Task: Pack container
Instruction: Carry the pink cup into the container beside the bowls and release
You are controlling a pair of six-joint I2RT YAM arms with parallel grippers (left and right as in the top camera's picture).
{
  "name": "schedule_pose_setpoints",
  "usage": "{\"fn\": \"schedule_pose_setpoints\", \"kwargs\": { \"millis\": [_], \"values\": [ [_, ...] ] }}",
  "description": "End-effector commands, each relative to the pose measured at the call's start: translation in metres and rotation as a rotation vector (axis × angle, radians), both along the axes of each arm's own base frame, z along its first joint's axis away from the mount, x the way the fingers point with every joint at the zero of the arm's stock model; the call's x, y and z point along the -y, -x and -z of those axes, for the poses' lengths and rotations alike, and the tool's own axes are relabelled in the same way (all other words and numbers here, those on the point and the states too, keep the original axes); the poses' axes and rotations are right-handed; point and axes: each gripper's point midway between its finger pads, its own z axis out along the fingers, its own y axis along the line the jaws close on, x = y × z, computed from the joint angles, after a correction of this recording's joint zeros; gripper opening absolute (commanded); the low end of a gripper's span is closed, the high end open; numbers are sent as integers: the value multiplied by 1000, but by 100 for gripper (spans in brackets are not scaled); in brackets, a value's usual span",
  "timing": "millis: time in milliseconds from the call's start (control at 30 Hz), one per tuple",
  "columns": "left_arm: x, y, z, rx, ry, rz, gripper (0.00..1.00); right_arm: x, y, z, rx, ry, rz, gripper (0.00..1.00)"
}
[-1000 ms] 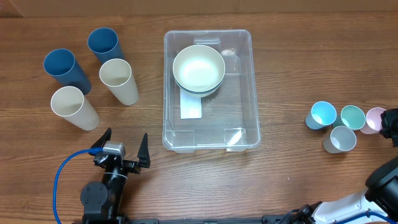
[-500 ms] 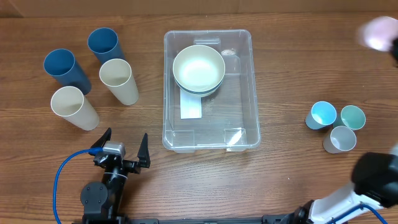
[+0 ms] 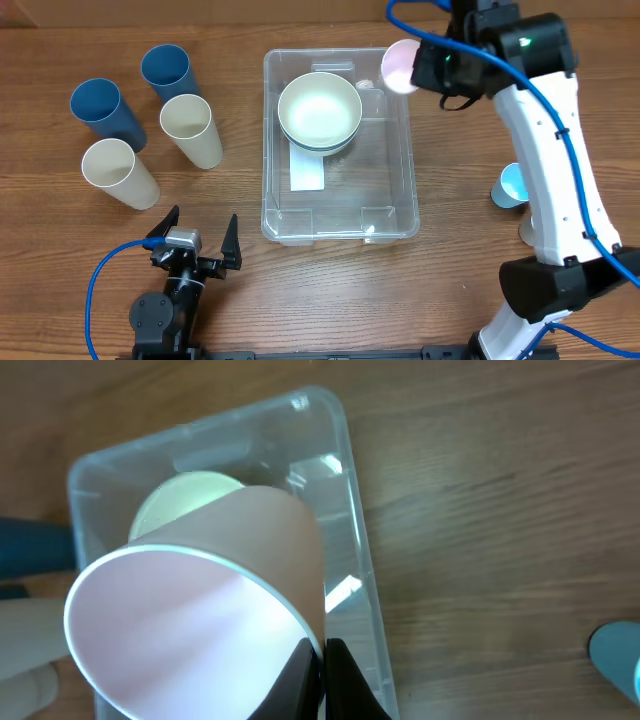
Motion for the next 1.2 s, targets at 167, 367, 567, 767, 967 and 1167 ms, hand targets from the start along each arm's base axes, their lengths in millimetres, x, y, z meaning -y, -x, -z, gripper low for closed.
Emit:
{"fn": "schedule_pose_setpoints", "kwargs": {
  "millis": [167, 367, 567, 767, 967, 1167],
  "values": [
    [-2, 0, -1, 5, 10, -12, 100, -7, 17, 96, -191, 22, 6, 4],
    [-2, 0, -1, 5, 10, -12, 100, -11, 23, 147, -236, 13, -8, 4],
    [-2, 0, -1, 5, 10, -12, 100, -18, 20, 172, -223, -23, -22, 4],
    [-2, 0, -1, 5, 10, -12, 100, -22, 17, 170, -206, -41, -30, 24],
    [-2, 0, -1, 5, 10, -12, 100, -35, 6, 142, -159, -85, -62, 22],
    [-2, 0, -1, 5, 10, -12, 100, -47, 5, 54, -85, -110, -96, 22]
  ]
}}
